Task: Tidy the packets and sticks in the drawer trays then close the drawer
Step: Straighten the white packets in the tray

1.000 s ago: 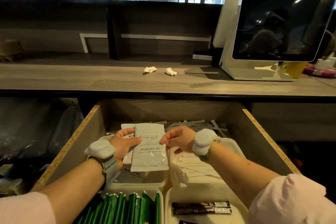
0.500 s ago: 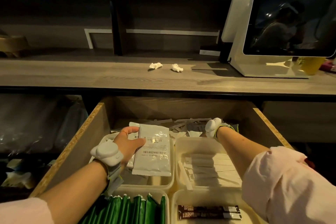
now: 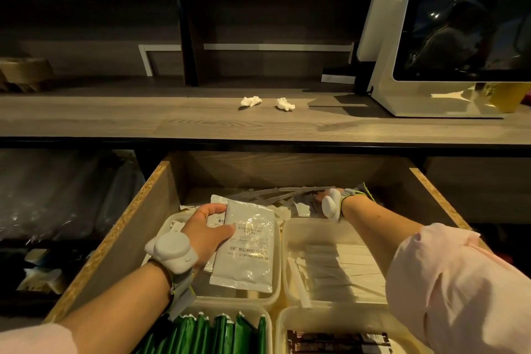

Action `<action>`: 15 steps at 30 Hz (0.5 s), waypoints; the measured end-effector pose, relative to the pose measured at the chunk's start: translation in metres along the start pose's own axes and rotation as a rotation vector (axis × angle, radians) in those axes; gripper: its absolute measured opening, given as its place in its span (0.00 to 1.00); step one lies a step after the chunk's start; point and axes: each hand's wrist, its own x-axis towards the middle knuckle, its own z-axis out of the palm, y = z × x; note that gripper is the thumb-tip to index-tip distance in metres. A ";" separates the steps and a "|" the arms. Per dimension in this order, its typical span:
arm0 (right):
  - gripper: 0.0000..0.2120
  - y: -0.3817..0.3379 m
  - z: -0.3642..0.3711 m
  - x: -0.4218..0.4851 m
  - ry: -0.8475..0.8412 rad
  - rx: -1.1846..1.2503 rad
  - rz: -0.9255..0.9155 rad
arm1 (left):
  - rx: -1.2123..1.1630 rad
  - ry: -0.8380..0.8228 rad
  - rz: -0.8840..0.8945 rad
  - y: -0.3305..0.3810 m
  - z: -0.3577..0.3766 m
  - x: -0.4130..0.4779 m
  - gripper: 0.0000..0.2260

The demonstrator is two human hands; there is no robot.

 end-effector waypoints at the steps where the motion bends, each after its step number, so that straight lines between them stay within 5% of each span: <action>1: 0.20 0.001 -0.004 -0.006 -0.053 0.010 -0.006 | 0.000 0.007 0.005 0.000 -0.001 0.000 0.19; 3: 0.15 -0.003 -0.014 -0.022 -0.089 -0.019 -0.039 | 0.023 0.017 0.018 0.002 -0.003 0.001 0.19; 9: 0.09 -0.014 -0.048 -0.086 0.201 0.186 -0.069 | 0.172 0.013 0.029 0.006 -0.008 -0.002 0.17; 13: 0.10 -0.048 -0.043 -0.136 0.349 0.720 -0.419 | 0.242 -0.014 0.031 0.008 -0.008 -0.002 0.16; 15: 0.13 -0.070 -0.033 -0.159 0.379 0.664 -0.626 | 0.160 -0.038 0.009 0.005 -0.007 -0.004 0.13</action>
